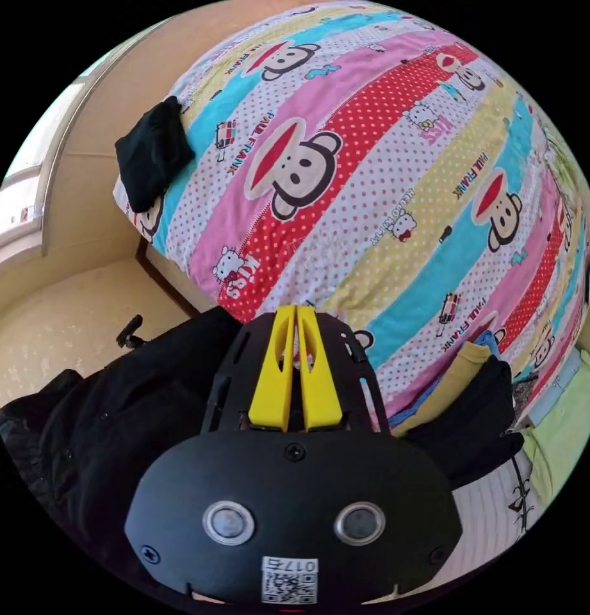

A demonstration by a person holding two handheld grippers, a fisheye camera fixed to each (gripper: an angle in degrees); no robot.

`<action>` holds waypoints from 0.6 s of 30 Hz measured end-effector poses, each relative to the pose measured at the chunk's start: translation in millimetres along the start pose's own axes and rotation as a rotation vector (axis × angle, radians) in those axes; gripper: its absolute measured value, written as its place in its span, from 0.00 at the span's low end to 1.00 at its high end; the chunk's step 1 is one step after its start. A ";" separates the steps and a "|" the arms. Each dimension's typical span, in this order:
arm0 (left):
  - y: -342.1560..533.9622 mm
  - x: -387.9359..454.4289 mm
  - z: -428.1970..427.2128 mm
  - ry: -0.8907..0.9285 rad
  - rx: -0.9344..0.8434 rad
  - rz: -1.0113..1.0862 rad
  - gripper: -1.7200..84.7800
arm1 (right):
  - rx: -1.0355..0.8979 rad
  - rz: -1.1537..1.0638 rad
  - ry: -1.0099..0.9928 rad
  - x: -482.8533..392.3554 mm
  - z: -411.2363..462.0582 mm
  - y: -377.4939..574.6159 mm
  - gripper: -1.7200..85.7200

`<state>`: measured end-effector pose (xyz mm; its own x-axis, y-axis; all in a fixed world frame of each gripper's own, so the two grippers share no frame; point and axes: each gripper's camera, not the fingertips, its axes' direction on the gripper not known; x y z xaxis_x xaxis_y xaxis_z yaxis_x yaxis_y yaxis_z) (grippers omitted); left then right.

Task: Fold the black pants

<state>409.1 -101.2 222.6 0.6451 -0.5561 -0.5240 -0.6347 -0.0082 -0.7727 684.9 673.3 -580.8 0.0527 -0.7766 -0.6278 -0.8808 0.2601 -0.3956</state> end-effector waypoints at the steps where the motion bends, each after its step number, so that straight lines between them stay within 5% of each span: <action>1: 6.2 -36.8 29.2 0.006 -0.184 -0.116 0.02 | 0.023 0.022 0.012 6.3 -6.7 13.5 0.02; 3: 27.0 -72.6 43.9 0.040 -0.306 -0.234 0.01 | 0.163 0.098 0.039 30.9 -46.1 76.2 0.02; 9: 27.3 -10.7 -18.7 0.174 -0.083 -0.045 0.01 | 0.614 0.347 0.299 66.7 -137.9 303.5 0.02; 15: 31.4 212.9 -61.3 -0.001 0.078 0.375 0.01 | 0.815 0.781 0.608 75.2 -124.9 538.4 0.03; 18: 60.7 321.4 -39.5 -0.274 0.111 0.571 0.01 | 1.018 0.902 0.664 74.1 -95.0 647.8 0.03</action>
<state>561.1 -313.3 21.4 0.3132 -0.2146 -0.9251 -0.8720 0.3210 -0.3696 73.5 729.7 -819.9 -0.7716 -0.1834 -0.6091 0.2050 0.8347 -0.5111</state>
